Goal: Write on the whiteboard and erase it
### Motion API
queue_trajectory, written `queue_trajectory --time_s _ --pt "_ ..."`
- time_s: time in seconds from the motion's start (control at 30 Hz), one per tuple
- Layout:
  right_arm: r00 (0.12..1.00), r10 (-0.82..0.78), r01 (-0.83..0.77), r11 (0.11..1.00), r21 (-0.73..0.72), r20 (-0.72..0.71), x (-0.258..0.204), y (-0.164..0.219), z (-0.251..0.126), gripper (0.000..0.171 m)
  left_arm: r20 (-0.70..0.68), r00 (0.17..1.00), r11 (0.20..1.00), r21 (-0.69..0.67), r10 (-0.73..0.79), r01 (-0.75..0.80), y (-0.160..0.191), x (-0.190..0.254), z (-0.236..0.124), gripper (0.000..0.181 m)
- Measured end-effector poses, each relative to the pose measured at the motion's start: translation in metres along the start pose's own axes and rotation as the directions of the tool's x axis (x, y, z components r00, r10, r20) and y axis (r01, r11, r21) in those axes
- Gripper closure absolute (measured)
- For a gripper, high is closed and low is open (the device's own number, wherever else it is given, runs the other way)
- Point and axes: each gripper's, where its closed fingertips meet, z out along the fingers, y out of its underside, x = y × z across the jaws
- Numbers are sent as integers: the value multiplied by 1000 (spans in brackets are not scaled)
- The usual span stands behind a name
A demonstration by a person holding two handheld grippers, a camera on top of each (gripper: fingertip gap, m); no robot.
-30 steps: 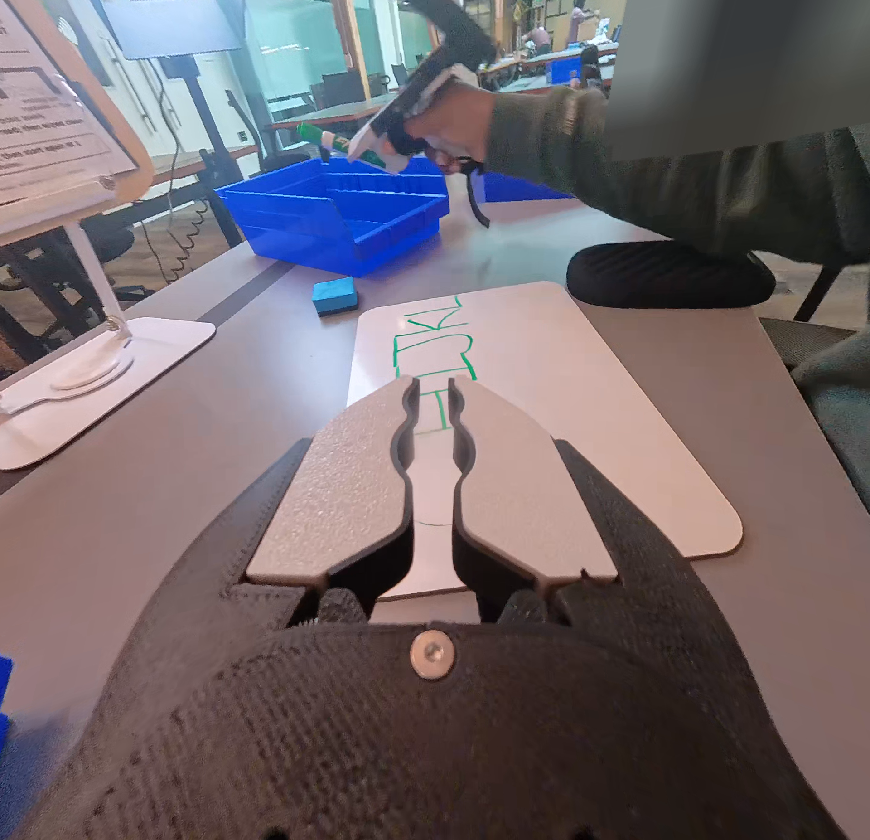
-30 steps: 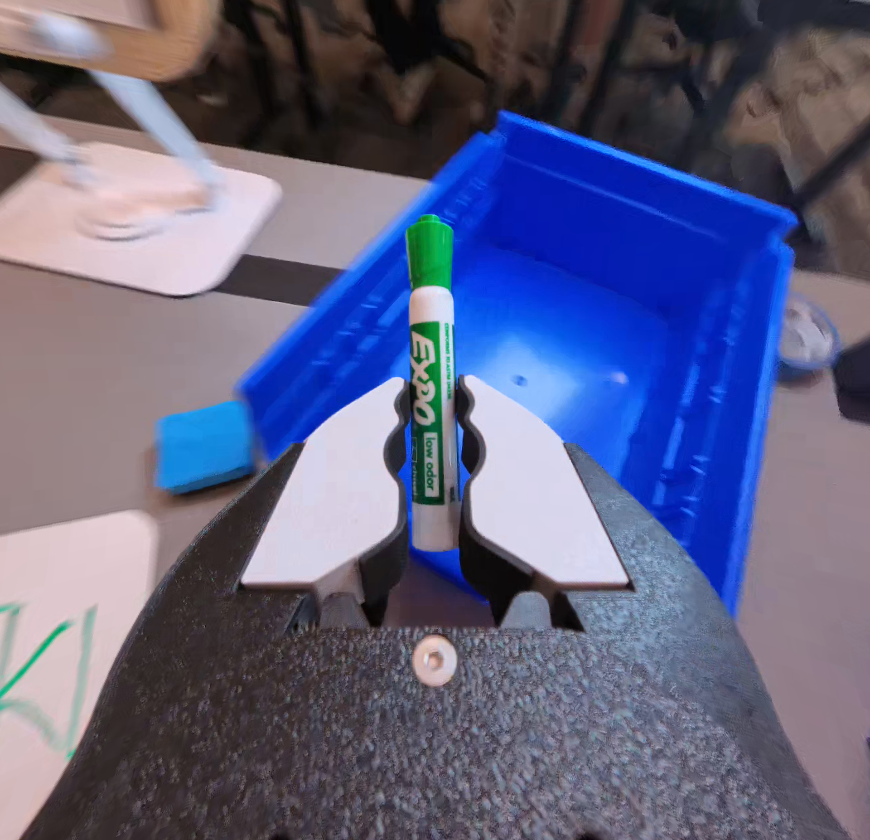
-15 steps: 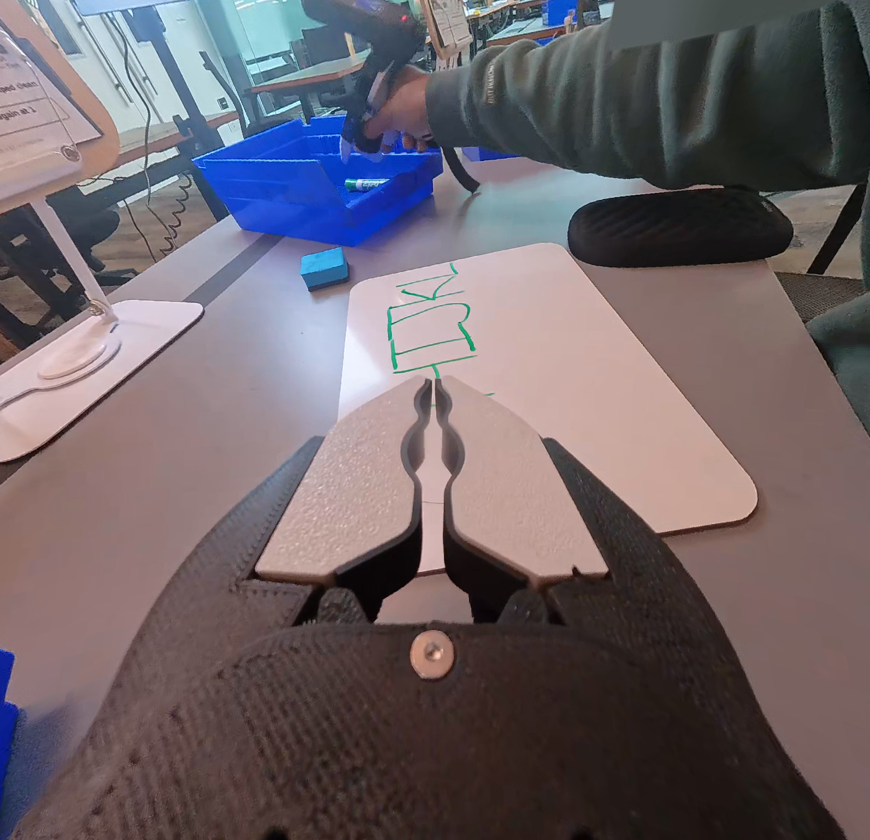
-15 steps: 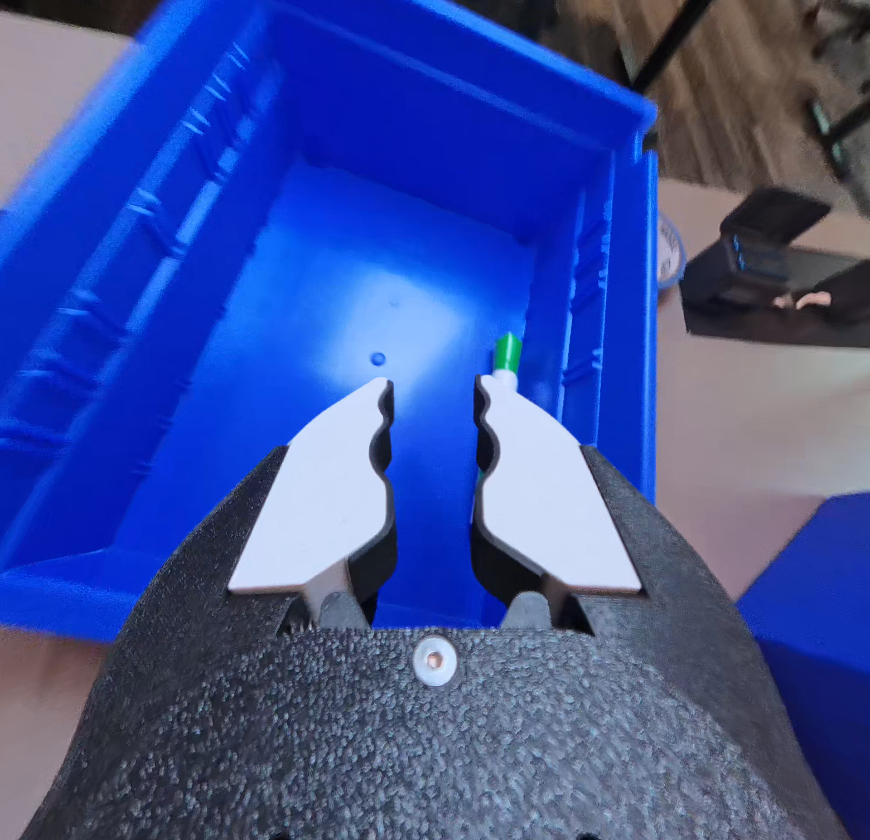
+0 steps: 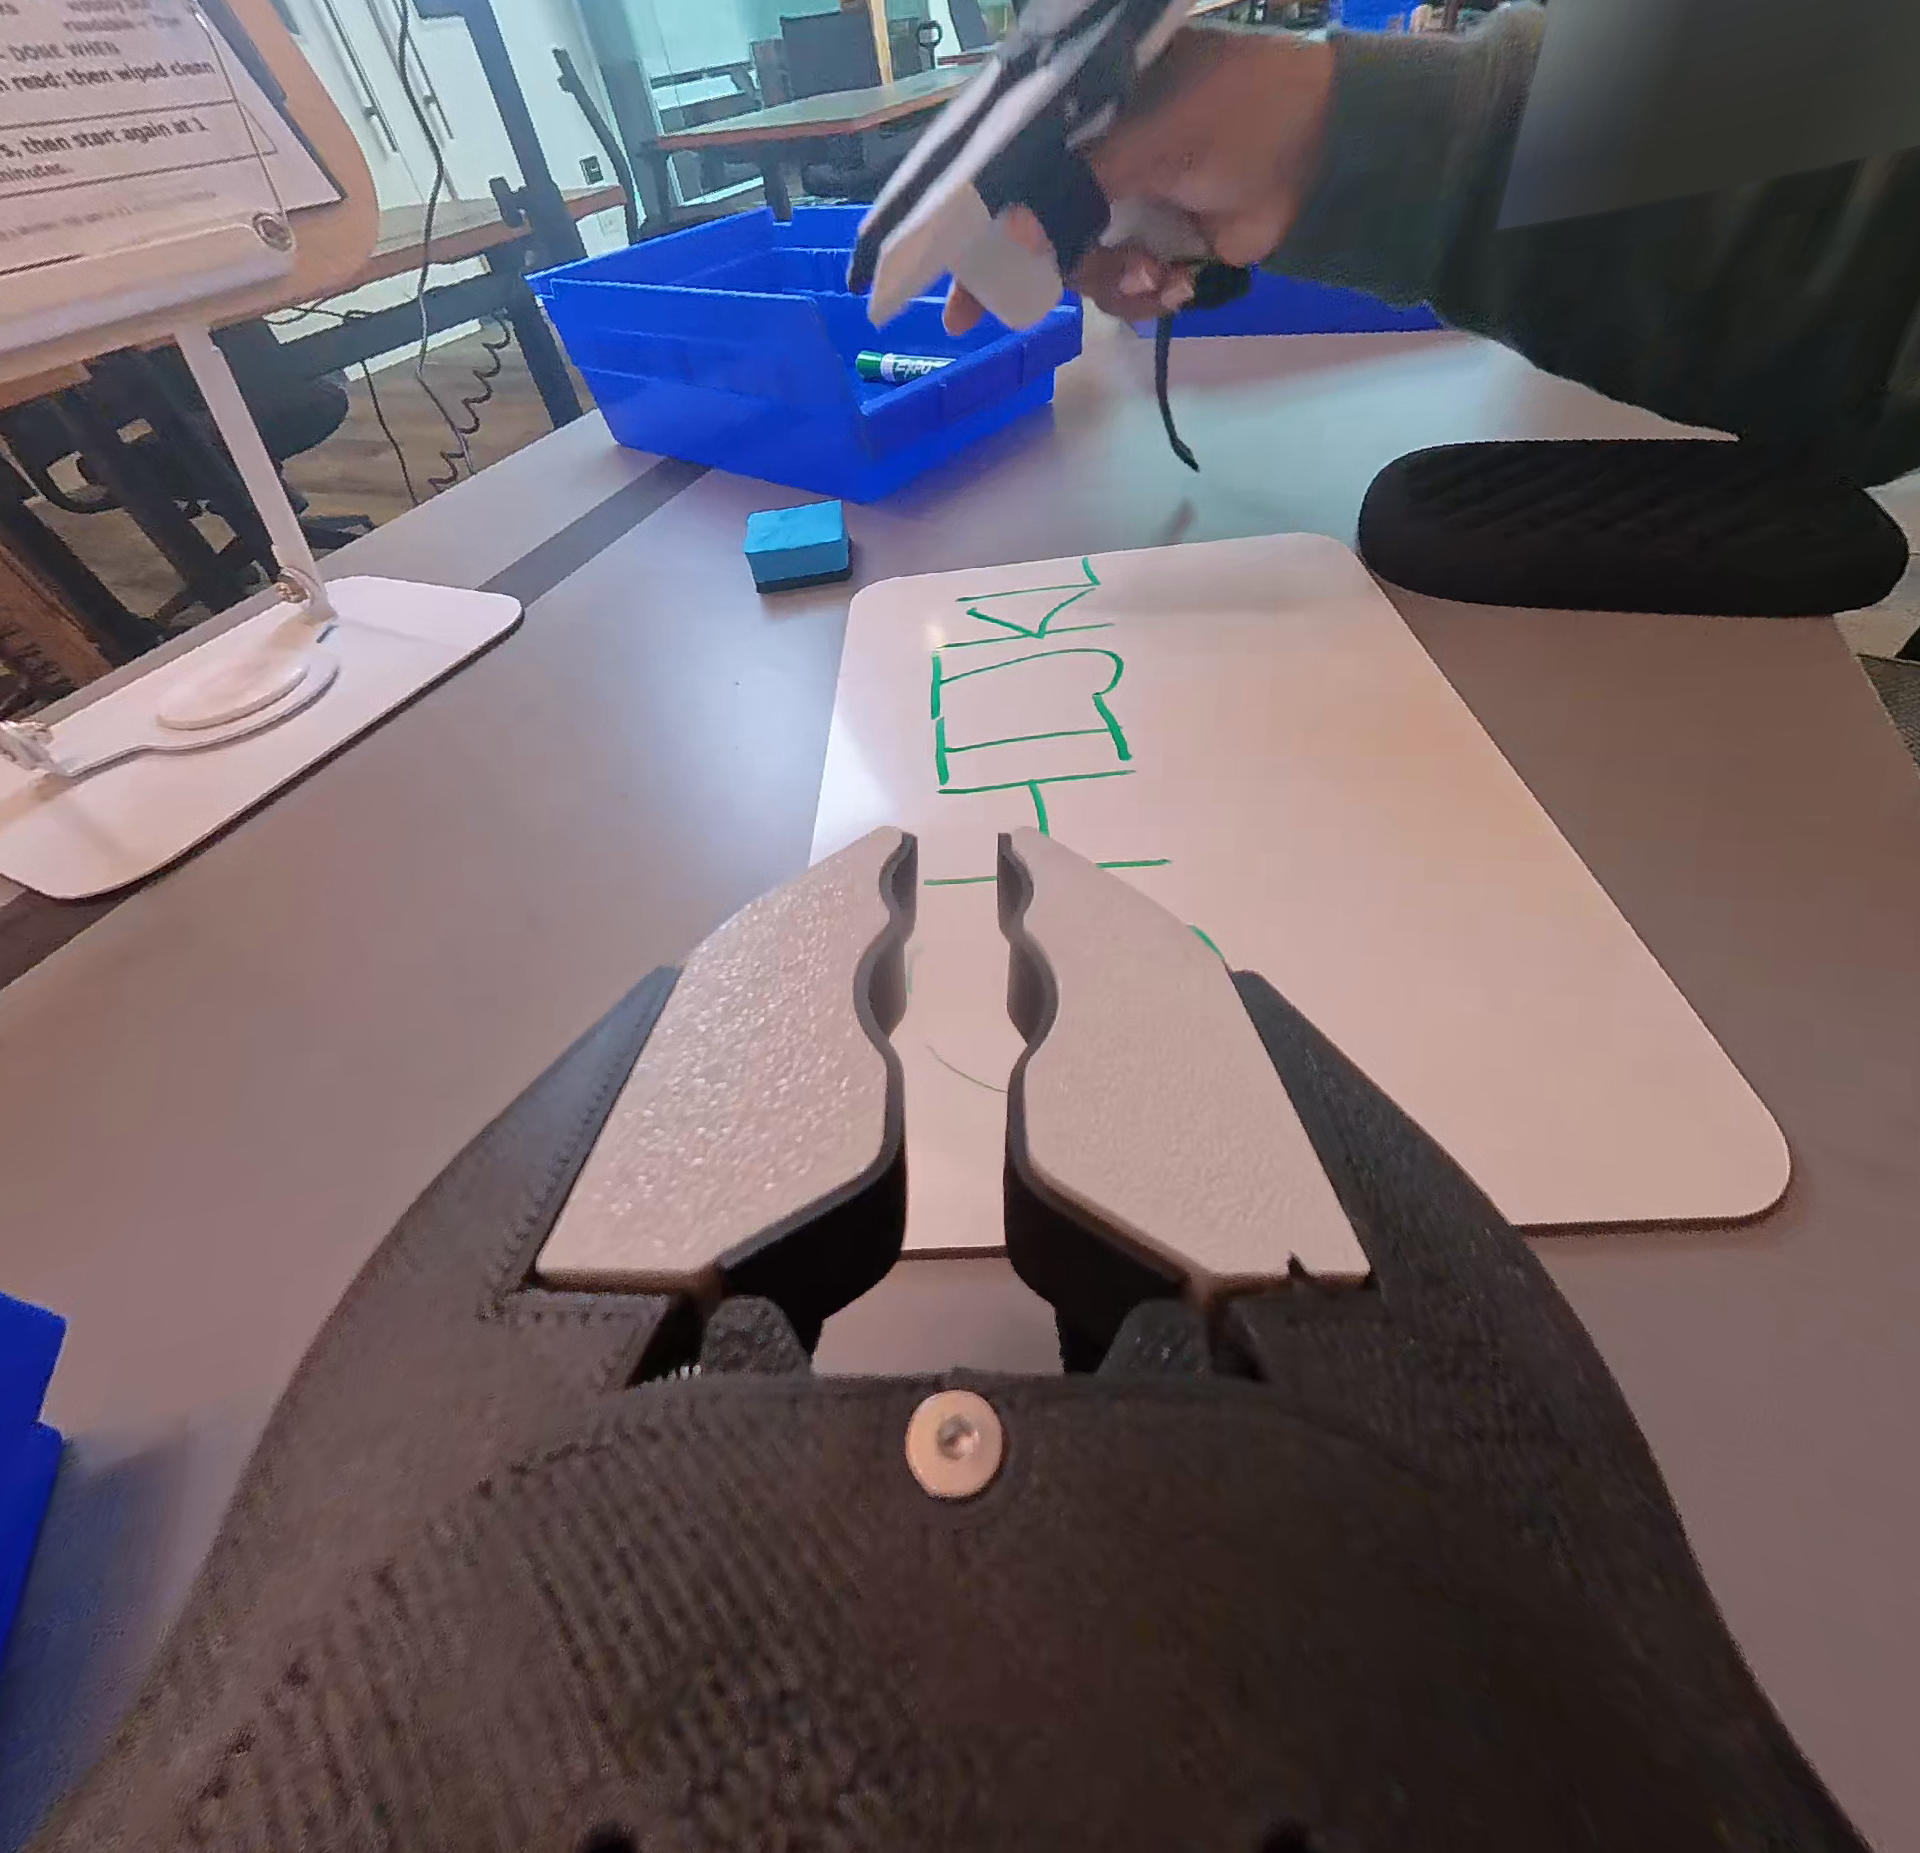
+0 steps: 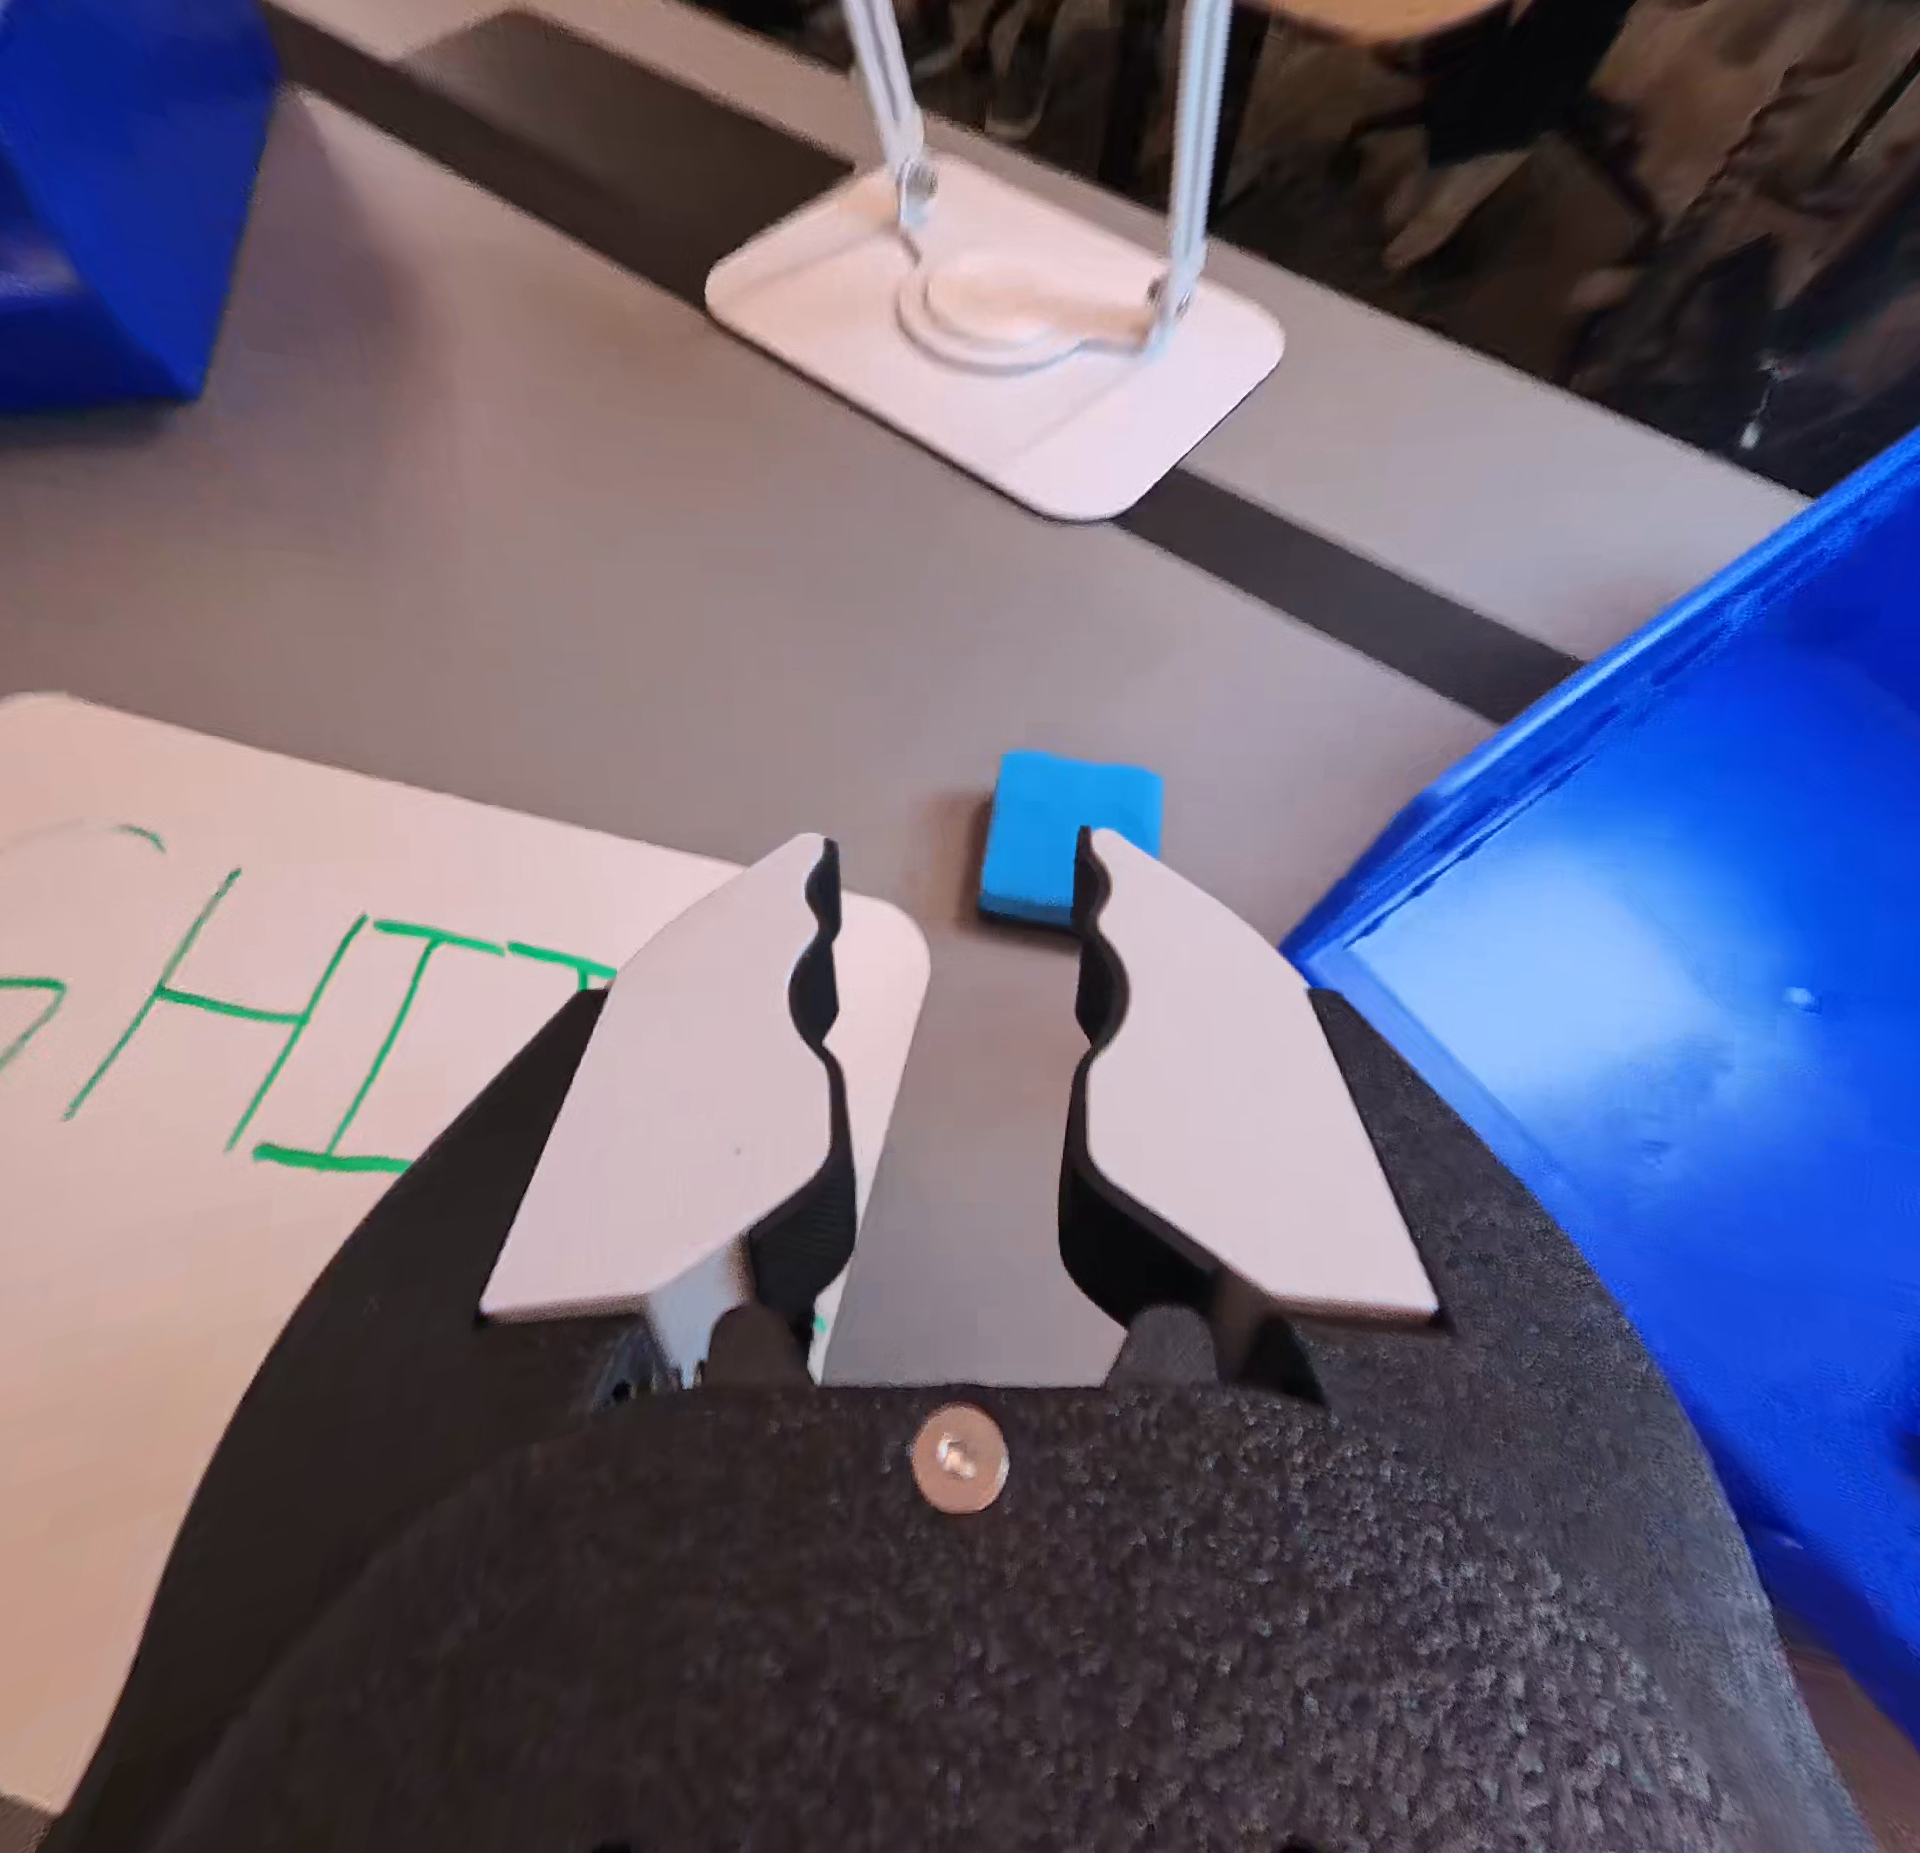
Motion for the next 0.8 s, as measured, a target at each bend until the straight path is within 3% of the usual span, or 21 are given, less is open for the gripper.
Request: queue_trajectory --time_s 0.17,0.43,0.53,0.6,0.63,0.7,0.8 --pt "999 48 -50 993 -110 -15 -3 42 40 111 -12 1000 1000 -19 -5 5 3 2 2 162" --pt "986 86 -108 983 -148 -146 23 49 75 99 -104 994 999 -42 -26 21 9 15 6 153" --pt "984 91 -117 979 -168 -152 26 48 86 101 -177 984 998 -63 -26 15 12 27 7 154" --pt "985 66 -98 975 -199 -159 29 50 91 120 -244 969 995 -98 -30 6 17 39 7 157" --pt "987 53 -83 976 -199 -152 29 49 92 120 -284 958 994 -110 -26 -6 18 47 6 163" --pt "995 44 -60 982 -177 -88 20 43 88 121 -389 921 992 -124 -13 -38 19 69 2 181" --pt "998 1 7 991 -132 61 -14 30 61 121 -527 850 966 -211 16 -150 34 105 -5 181"
